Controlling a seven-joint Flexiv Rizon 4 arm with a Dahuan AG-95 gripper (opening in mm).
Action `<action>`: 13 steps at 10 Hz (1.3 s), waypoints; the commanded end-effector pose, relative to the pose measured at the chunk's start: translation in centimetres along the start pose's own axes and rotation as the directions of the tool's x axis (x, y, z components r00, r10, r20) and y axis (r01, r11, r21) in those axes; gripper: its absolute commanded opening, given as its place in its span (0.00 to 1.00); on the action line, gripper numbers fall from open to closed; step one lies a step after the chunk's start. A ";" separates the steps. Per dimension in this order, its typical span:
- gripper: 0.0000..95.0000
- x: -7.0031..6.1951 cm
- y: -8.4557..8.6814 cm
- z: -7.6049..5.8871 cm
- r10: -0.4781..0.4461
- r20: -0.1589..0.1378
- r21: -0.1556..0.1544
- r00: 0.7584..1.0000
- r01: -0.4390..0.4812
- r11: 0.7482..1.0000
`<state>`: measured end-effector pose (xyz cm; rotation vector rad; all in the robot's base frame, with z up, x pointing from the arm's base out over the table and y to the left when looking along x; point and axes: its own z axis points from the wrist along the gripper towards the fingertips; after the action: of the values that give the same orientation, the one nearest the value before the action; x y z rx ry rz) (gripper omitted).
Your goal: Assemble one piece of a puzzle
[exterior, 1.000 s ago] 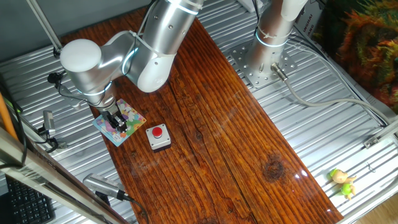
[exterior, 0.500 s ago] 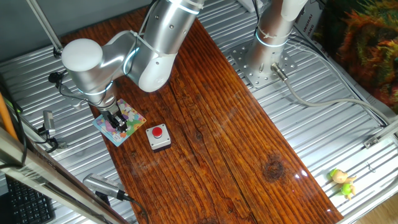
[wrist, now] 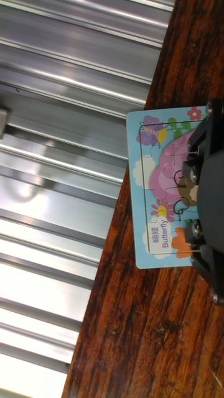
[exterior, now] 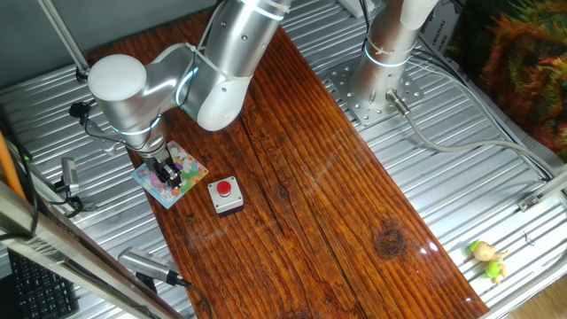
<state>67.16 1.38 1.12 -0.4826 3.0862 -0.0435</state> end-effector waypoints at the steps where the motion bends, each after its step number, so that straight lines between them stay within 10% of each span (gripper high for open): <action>1: 0.20 0.0 0.0 0.1 -0.007 -0.002 0.002 1.000 0.007 1.000; 2: 0.20 0.0 0.0 0.1 -0.010 0.001 0.002 1.000 0.010 1.000; 3: 0.40 0.0 0.0 0.1 -0.011 0.006 0.002 1.000 0.011 1.000; 13: 0.40 0.0 0.0 0.0 0.017 0.003 -0.004 1.000 -0.017 1.000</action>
<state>67.20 1.36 1.12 -0.4542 3.0869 -0.0463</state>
